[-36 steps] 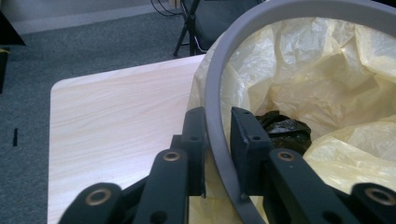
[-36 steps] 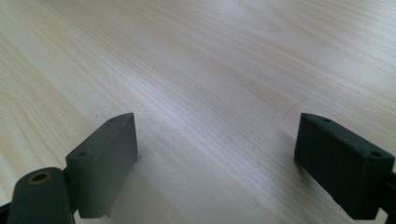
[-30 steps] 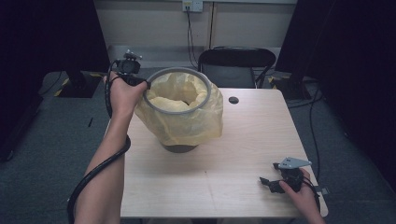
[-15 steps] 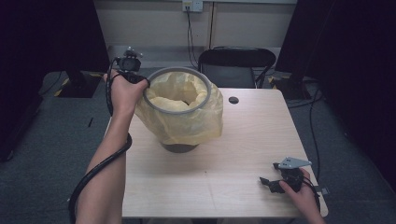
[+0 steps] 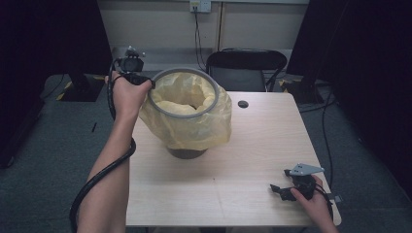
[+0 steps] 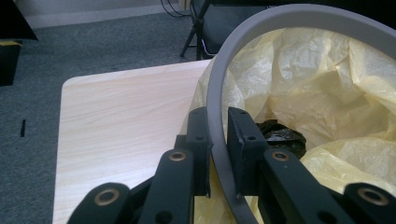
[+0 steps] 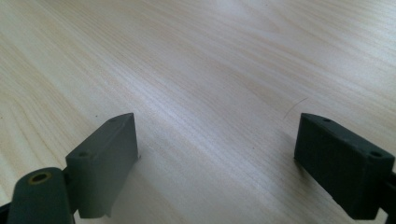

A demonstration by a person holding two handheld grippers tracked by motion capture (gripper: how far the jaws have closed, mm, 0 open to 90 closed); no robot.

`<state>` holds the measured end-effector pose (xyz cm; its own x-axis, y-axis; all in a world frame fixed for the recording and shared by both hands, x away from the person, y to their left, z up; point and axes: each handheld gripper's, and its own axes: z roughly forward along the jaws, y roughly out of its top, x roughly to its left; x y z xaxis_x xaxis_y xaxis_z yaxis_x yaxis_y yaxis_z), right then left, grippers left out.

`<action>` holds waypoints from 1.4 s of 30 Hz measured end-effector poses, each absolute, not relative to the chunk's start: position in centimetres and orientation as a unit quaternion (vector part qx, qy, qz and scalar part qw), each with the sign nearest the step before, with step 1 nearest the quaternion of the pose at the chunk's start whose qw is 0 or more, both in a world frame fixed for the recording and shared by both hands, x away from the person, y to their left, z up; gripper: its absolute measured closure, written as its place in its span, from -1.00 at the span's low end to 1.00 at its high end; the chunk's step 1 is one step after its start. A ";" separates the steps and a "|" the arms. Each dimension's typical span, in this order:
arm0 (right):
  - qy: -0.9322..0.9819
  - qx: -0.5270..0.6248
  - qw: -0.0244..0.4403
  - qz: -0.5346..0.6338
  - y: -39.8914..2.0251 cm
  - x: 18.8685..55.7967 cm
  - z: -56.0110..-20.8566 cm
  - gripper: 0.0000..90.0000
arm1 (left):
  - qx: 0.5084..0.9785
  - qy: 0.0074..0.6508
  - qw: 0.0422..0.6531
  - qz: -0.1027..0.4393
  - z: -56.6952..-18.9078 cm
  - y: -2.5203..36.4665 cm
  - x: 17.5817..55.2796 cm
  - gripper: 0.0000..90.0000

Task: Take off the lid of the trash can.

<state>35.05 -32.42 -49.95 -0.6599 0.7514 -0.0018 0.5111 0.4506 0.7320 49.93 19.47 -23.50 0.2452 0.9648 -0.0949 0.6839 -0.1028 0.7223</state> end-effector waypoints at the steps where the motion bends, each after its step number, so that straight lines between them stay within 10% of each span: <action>1: 0.835 0.378 0.165 0.363 -32.4 35.0 -50.0 -0.72 | 0.713 0.578 0.338 0.208 -23.5 19.5 49.9 0.77; 42: 0.835 0.378 0.166 0.363 -32.4 35.0 -50.0 -0.72 | 0.679 0.607 0.392 0.134 -21.0 23.3 48.2 0.85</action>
<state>35.04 -32.41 -49.95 -0.6596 0.7516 -0.0024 0.5109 0.4508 0.7319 48.20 23.26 -21.01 0.2282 0.9284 -0.2932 0.7179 0.0430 0.6948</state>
